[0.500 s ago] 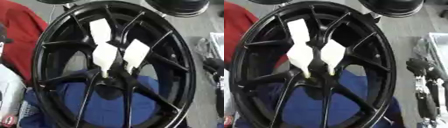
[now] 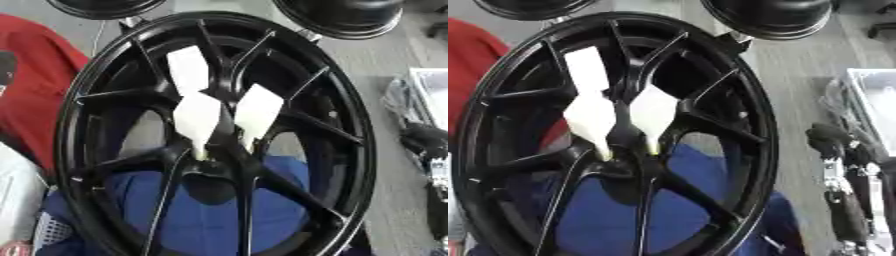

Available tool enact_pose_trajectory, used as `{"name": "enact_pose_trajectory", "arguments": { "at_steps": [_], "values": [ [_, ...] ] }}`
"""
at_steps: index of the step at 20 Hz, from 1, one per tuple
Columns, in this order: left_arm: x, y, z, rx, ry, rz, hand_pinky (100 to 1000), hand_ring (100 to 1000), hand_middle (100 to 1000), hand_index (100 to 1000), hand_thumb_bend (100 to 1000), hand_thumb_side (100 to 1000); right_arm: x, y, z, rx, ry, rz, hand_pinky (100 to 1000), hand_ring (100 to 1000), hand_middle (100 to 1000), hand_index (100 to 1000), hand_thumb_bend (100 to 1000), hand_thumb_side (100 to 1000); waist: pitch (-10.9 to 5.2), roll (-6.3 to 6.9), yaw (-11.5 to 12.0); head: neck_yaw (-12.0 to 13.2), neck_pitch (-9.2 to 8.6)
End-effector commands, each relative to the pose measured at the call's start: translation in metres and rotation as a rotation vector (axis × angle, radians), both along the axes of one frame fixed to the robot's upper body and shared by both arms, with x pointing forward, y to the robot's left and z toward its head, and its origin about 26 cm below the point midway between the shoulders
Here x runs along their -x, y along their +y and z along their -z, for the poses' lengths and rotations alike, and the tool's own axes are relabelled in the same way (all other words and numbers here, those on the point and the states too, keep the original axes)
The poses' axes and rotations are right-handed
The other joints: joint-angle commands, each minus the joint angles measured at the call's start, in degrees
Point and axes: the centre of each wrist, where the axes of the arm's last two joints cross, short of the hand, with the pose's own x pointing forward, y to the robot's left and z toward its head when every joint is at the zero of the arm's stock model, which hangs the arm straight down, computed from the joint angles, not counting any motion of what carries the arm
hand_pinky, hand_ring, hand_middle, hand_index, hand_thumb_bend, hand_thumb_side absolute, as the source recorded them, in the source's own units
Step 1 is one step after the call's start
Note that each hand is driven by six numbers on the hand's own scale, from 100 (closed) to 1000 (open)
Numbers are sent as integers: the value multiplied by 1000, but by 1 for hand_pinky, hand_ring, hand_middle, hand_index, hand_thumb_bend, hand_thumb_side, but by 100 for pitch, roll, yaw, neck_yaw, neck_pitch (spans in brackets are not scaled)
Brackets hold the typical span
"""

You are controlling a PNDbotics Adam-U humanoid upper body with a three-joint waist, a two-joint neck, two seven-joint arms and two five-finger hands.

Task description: Pull the pin out of the wheel hub.

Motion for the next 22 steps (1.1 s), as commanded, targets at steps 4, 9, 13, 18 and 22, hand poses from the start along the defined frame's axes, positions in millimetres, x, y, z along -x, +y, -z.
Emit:
{"name": "enact_pose_trajectory", "arguments": {
  "at_steps": [4,9,13,18,22],
  "values": [
    [7,2,-39,-428,20,17,671,818,635,685,544,535,4,-3,-2,42,-3,2,823,779,731,707,100,608,-178,67,-52,10,39],
    [10,1,-60,-732,113,39,728,811,654,726,531,527,6,-2,1,61,12,-4,823,779,730,707,100,611,-192,97,-122,63,13],
    [12,-6,-76,-890,193,80,736,803,666,740,532,517,7,-1,2,73,18,-9,823,779,729,706,100,612,-208,130,-158,105,39],
    [14,-22,-99,-984,207,145,744,794,678,762,529,513,8,-1,3,82,32,-15,823,778,729,705,100,615,-238,165,-167,151,51],
    [16,-34,-114,-1039,223,195,746,786,693,773,530,506,9,-2,4,89,39,-15,823,777,728,705,100,616,-271,193,-164,168,65]
  ]
}}
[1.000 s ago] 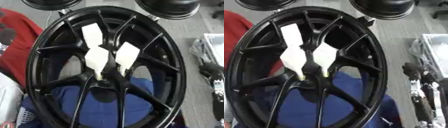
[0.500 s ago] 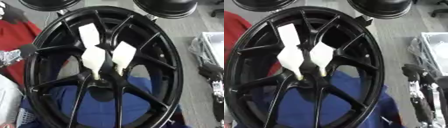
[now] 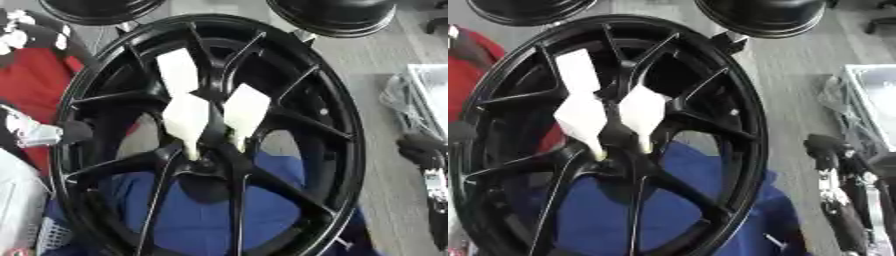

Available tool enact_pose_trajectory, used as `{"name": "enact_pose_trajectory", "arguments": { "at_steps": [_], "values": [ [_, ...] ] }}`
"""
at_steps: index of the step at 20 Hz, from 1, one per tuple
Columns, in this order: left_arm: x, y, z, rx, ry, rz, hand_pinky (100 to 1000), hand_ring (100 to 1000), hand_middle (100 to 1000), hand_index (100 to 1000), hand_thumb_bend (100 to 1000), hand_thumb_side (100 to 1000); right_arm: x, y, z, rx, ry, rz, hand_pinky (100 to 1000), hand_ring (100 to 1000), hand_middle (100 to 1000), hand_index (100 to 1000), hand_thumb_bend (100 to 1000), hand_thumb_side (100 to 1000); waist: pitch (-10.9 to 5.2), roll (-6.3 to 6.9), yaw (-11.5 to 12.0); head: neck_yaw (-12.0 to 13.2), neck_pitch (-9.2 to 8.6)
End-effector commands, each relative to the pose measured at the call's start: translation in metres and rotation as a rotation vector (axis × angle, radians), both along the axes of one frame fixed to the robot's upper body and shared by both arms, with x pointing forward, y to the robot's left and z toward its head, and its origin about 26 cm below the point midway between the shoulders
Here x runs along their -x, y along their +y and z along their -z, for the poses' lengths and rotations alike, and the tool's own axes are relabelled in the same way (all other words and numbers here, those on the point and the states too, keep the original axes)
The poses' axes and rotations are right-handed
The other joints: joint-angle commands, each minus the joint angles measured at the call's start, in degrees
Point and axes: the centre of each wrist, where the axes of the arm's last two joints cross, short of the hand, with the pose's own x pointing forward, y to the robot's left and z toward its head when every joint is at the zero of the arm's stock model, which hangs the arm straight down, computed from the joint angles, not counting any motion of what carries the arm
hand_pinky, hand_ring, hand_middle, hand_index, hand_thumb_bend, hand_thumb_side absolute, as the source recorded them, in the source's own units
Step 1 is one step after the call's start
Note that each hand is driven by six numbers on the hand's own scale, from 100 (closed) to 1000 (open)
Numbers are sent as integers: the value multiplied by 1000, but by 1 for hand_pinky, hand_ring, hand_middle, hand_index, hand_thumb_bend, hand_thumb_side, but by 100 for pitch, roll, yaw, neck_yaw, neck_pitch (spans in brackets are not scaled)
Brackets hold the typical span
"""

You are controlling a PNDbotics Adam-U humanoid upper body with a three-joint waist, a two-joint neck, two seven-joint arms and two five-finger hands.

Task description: Pull the pin out of the wheel hub.

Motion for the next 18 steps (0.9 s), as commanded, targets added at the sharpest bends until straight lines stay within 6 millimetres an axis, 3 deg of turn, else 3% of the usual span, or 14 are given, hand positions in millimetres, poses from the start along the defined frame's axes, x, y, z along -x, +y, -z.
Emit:
{"name": "enact_pose_trajectory", "arguments": {
  "at_steps": [1,14,18],
  "values": [
    [8,-6,-17,-66,19,16,741,777,695,772,531,498,2,-3,-4,31,-6,-2,823,777,726,704,100,617,-178,25,-3,35,35],
    [12,-48,-36,-92,260,101,687,785,748,791,540,454,5,-4,-1,27,15,6,822,776,722,701,100,623,-241,71,-17,58,38],
    [13,-57,-38,-61,314,105,690,864,757,792,534,432,5,-4,-1,26,19,8,822,776,720,700,100,626,-241,84,-30,60,49]
  ]
}}
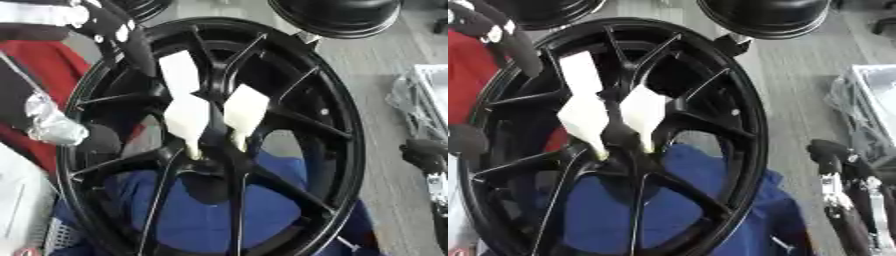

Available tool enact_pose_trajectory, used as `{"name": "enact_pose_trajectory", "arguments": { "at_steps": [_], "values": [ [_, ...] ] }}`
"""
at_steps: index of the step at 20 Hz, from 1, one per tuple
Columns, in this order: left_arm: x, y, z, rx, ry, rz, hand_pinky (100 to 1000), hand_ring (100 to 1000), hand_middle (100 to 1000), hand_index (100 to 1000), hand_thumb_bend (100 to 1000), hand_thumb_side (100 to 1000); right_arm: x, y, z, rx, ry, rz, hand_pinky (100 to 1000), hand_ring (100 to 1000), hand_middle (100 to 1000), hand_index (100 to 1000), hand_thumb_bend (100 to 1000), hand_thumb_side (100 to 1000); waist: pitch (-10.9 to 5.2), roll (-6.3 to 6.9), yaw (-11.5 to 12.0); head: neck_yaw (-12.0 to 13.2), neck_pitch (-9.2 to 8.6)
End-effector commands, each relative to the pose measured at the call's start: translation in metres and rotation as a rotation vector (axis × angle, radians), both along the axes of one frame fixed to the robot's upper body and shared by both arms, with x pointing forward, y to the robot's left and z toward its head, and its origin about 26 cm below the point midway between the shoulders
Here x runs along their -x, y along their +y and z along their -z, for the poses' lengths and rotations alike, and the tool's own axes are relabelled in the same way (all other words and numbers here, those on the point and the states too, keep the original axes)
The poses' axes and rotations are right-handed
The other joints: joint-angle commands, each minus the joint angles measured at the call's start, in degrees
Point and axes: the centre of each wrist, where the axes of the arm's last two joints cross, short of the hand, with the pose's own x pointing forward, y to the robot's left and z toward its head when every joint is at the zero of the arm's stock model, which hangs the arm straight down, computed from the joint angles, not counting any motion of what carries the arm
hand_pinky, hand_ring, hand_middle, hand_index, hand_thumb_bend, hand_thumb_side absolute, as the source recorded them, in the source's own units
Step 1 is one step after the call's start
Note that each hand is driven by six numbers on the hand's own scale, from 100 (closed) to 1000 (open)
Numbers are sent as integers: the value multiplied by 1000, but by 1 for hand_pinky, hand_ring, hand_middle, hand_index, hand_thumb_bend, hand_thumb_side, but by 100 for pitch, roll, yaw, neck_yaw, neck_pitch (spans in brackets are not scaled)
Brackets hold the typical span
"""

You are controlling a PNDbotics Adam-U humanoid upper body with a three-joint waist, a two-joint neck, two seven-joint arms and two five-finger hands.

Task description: Pull the pin out of the wheel hub.

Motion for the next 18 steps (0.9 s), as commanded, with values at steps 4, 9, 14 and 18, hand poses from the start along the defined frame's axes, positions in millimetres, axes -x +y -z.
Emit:
{"name": "enact_pose_trajectory", "arguments": {
  "at_steps": [4,9,14,18],
  "values": [
    [5,-10,-9,49,54,-8,714,911,773,797,559,428,2,-2,-5,20,-6,0,822,775,718,699,100,627,-168,35,-23,3,9],
    [1,-17,-11,75,98,-14,630,917,805,815,562,414,1,-2,-5,18,-2,-1,822,774,717,698,100,630,-167,45,-37,-6,1],
    [-3,-23,-9,67,113,-20,609,903,808,813,560,402,1,-1,-5,15,0,-4,822,772,715,697,100,633,-155,47,-61,-13,-16],
    [-10,-25,-6,56,124,-32,607,894,813,818,563,398,0,0,-5,14,0,-9,821,771,714,696,100,634,-141,47,-90,-42,-68]
  ]
}}
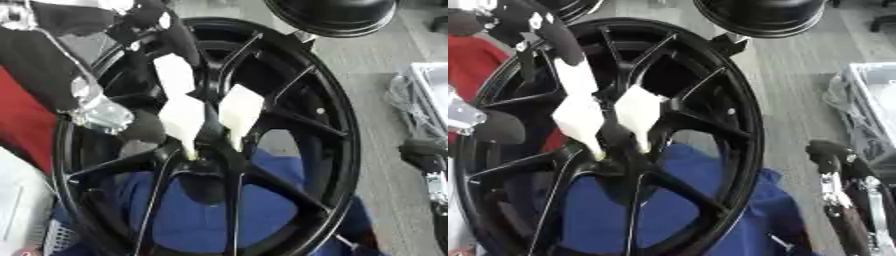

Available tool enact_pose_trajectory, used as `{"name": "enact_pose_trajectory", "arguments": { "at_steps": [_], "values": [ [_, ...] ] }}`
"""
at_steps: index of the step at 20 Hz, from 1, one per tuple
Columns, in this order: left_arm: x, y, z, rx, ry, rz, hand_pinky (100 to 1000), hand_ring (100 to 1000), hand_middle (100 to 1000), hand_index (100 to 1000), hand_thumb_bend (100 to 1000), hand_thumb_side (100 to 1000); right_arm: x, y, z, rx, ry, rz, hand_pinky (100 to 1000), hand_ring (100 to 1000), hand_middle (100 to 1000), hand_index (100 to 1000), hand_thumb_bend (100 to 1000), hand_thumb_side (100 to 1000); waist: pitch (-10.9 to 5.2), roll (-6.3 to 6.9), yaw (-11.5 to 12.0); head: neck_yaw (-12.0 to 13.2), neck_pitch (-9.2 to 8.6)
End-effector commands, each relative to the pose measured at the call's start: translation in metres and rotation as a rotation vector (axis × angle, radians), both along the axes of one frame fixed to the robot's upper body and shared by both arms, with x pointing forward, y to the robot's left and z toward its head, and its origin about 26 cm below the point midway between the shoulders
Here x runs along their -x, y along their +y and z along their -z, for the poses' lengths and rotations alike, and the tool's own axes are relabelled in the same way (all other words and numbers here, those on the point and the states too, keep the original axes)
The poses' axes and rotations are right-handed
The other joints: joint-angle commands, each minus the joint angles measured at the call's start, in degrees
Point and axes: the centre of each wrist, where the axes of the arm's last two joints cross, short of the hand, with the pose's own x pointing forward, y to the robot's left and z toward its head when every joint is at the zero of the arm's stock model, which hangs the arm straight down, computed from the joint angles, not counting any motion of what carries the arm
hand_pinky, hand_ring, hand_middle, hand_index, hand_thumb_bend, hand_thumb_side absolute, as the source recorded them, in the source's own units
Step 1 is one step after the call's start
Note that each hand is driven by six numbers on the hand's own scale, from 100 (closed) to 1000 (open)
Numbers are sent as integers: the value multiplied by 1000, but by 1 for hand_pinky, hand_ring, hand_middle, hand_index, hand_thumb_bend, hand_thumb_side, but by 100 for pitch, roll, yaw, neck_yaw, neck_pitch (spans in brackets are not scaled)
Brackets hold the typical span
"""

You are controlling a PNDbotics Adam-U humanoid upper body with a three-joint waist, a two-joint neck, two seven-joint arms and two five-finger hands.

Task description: Pull the pin out of the wheel hub.

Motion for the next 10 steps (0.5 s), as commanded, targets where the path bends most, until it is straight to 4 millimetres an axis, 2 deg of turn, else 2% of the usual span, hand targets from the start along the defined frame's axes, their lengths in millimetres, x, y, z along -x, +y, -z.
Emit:
{"name": "enact_pose_trajectory", "arguments": {
  "at_steps": [1,5,10],
  "values": [
    [-1,0,-6,-15,-17,-15,605,891,813,819,563,398,0,0,-5,12,-15,-10,822,771,714,695,100,635,-137,14,-17,-45,-86],
    [-8,-1,-3,-30,-11,-13,612,890,805,822,574,388,0,2,-6,8,-12,-16,822,770,712,694,100,641,-114,17,-37,-61,-128],
    [-14,-4,-1,-52,-3,-8,611,883,792,823,571,384,-1,4,-7,4,-7,-22,822,769,709,693,100,647,-83,17,-57,-2,-76]
  ]
}}
